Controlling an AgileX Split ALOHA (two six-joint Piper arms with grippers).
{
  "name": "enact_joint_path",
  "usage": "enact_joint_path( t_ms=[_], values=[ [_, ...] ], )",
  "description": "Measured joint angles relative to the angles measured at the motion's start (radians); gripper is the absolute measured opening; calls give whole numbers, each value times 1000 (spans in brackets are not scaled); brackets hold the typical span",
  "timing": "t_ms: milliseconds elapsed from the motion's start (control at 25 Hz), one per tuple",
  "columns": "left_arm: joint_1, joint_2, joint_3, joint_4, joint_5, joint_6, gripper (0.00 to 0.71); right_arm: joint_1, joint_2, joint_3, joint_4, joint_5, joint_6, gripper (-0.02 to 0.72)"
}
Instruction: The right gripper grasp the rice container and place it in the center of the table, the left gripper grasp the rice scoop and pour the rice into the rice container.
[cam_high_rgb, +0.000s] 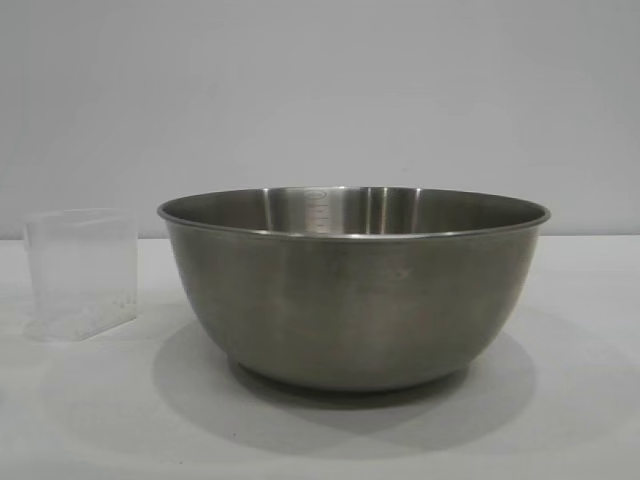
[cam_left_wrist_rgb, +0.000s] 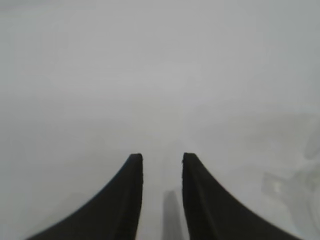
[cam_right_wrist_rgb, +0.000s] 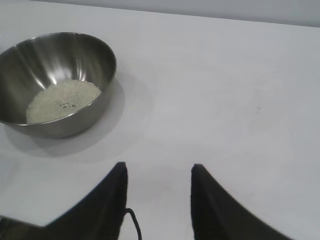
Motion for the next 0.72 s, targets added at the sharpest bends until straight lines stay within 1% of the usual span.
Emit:
enact_joint_path(
  t_ms=[160, 240, 320, 400, 480, 520, 560, 600, 720],
  values=[
    [127, -7, -51, 135, 0, -12, 161, 0, 0, 0, 0, 0, 0, 258],
    [176, -32, -63, 202, 0, -19, 161, 0, 0, 0, 0, 0, 0, 258],
    [200, -83, -65, 250, 2, -21, 161, 0, 0, 0, 0, 0, 0, 258],
    [202, -178, -66, 276, 27, -24, 161, 0, 0, 0, 0, 0, 0, 258],
    [202, -299, -69, 300, 118, -24, 161, 0, 0, 0, 0, 0, 0, 258],
    [198, -372, -71, 302, 184, -25, 161, 0, 0, 0, 0, 0, 0, 258],
    [193, -437, -71, 302, 263, -26, 210, 0, 0, 0, 0, 0, 0, 258],
    [183, -520, -71, 302, 336, -37, 221, 0, 0, 0, 0, 0, 0, 258],
    [157, -754, -71, 306, 629, -110, 215, 0, 0, 0, 0, 0, 0, 258]
  ],
)
